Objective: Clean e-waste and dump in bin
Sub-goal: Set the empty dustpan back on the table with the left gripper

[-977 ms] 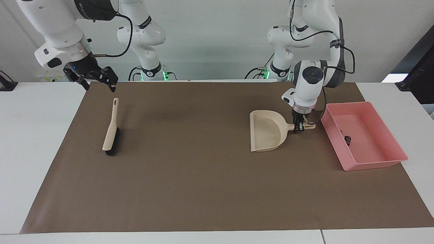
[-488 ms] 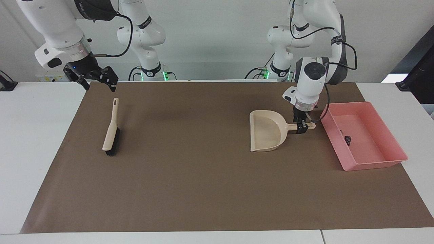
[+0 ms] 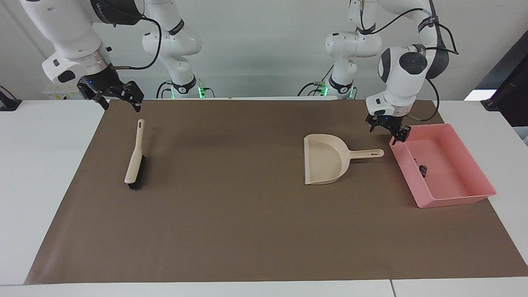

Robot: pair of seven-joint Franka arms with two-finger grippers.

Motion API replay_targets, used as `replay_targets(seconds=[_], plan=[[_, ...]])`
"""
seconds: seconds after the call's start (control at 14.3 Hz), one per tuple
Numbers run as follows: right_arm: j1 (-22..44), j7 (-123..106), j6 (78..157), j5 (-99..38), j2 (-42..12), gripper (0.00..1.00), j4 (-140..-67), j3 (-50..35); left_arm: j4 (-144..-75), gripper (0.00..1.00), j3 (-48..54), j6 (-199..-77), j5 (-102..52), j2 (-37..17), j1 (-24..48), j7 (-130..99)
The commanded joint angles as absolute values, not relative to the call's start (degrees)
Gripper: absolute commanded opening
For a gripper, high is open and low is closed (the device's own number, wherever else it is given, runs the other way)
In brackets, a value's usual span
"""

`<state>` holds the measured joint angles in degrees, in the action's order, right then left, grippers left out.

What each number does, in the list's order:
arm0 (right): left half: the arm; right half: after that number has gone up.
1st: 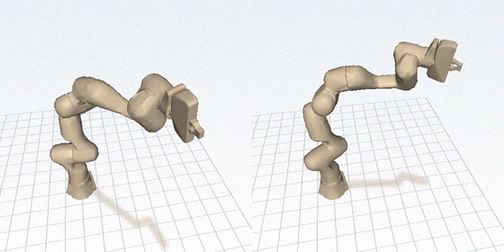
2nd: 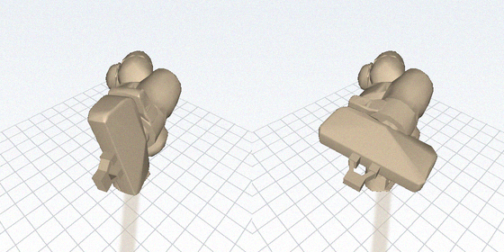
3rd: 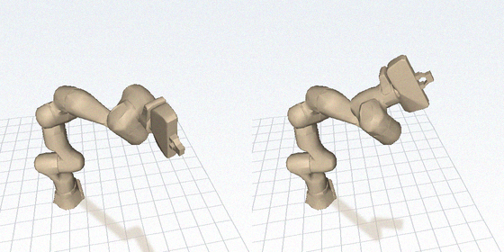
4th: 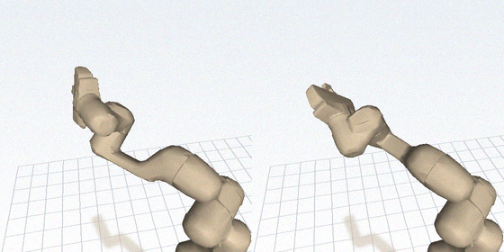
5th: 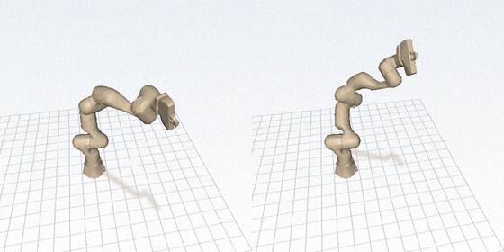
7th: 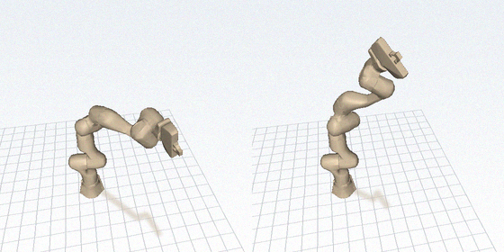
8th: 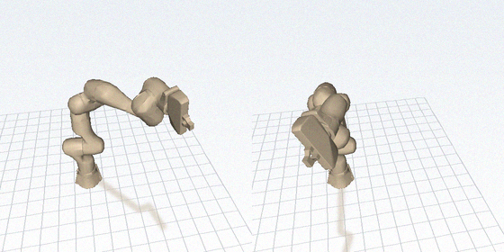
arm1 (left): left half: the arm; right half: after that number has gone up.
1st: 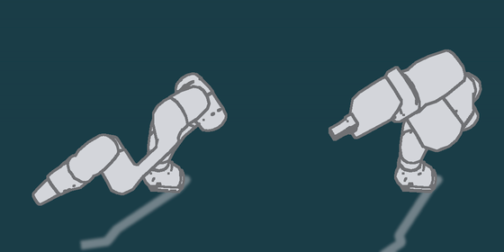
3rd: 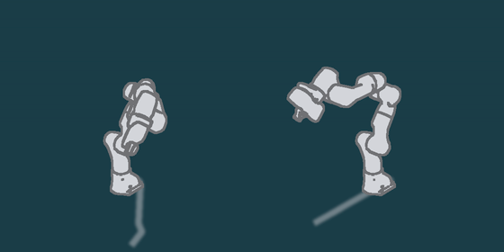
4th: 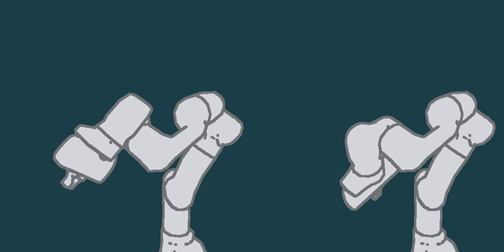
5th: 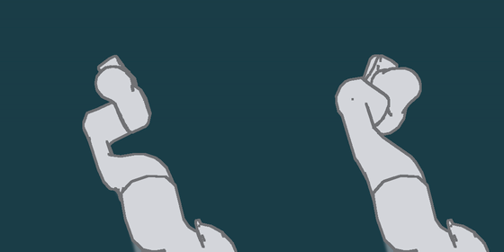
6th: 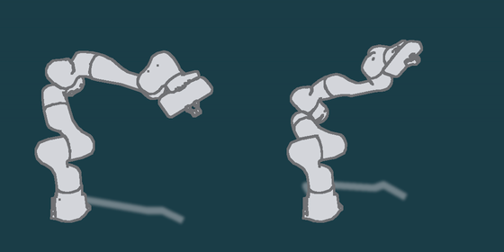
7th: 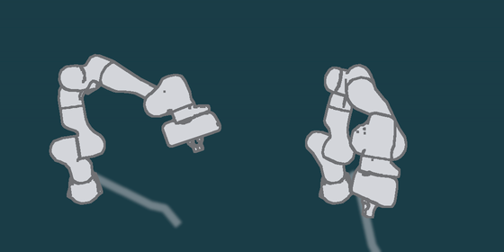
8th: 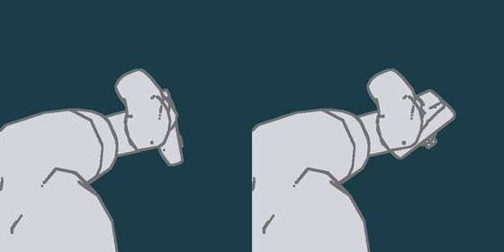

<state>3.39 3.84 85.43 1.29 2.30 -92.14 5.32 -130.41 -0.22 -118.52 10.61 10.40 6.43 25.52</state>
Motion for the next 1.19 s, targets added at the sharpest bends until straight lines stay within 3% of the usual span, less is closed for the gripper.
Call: replay_targets(seconds=[0.0,0.35,0.77,1.12], plan=[[3.52,4.48,85.69,0.97,3.16,1.00,-93.25,5.63,-130.70,0.98,-0.26,-118.30,10.90,10.81,5.37,10.51],[3.60,4.48,85.69,0.97,3.16,1.00,-93.25,5.63,-120.18,0.98,-0.44,-114.02,-0.08,9.32,2.73,-0.09],[3.96,4.48,85.43,0.97,3.25,1.00,-93.25,5.63,-94.87,0.98,-0.44,-92.93,-0.26,2.03,1.76,0.00],[4.04,3.96,85.60,1.40,3.25,1.00,-93.34,5.54,-89.57,0.98,-0.53,-88.34,0.35,1.15,1.67,0.61]])
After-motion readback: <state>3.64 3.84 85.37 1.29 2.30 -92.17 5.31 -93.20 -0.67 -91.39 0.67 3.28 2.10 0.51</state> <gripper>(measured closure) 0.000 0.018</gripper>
